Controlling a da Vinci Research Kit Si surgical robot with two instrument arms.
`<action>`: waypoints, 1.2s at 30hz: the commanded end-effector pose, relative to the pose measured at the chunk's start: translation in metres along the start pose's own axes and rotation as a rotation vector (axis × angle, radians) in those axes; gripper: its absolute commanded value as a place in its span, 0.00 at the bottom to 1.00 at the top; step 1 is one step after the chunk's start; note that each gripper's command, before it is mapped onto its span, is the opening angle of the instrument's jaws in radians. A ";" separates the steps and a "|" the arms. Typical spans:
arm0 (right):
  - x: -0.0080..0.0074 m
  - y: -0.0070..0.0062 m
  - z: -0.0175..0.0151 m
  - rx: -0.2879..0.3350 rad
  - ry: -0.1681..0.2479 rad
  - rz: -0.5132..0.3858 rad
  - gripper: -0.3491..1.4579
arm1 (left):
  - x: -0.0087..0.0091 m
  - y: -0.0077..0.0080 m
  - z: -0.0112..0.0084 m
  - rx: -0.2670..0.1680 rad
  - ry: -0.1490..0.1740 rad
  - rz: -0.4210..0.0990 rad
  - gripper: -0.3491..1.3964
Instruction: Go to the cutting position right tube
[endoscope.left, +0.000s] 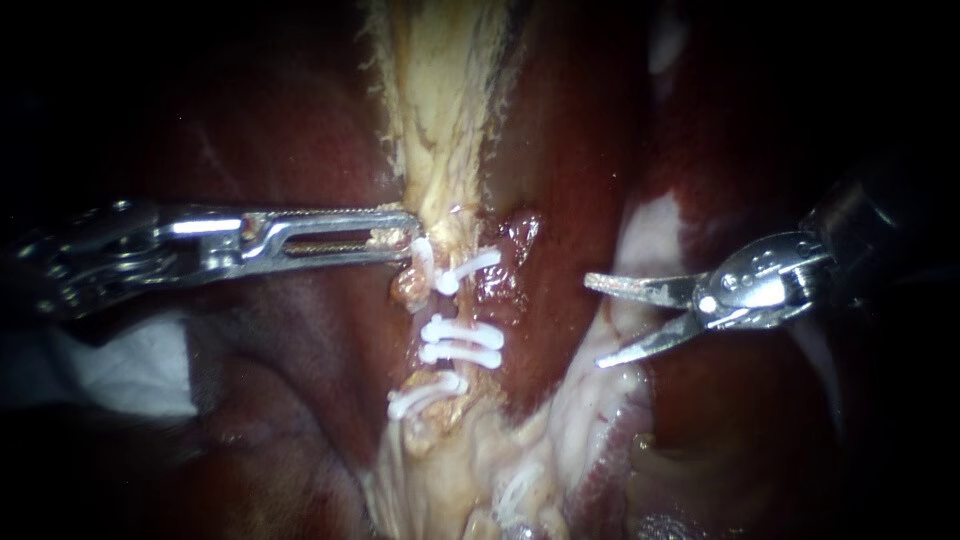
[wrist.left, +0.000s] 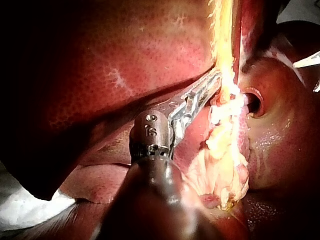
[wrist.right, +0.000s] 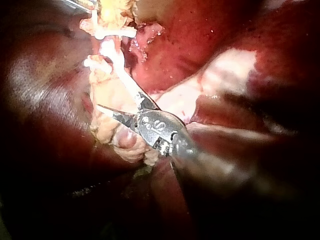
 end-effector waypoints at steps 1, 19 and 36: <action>0.0001 0.0000 0.0000 0.000 0.000 0.000 0.90 | 0.0000 0.0000 0.0000 0.000 0.000 0.000 0.00; -0.0012 0.0002 0.0030 0.036 0.008 0.064 0.77 | -0.0025 -0.0003 -0.0050 -0.001 0.001 -0.015 0.00; -0.0018 0.0034 0.0073 0.064 0.012 0.119 0.58 | -0.0029 -0.0018 -0.0067 0.001 -0.003 -0.021 0.00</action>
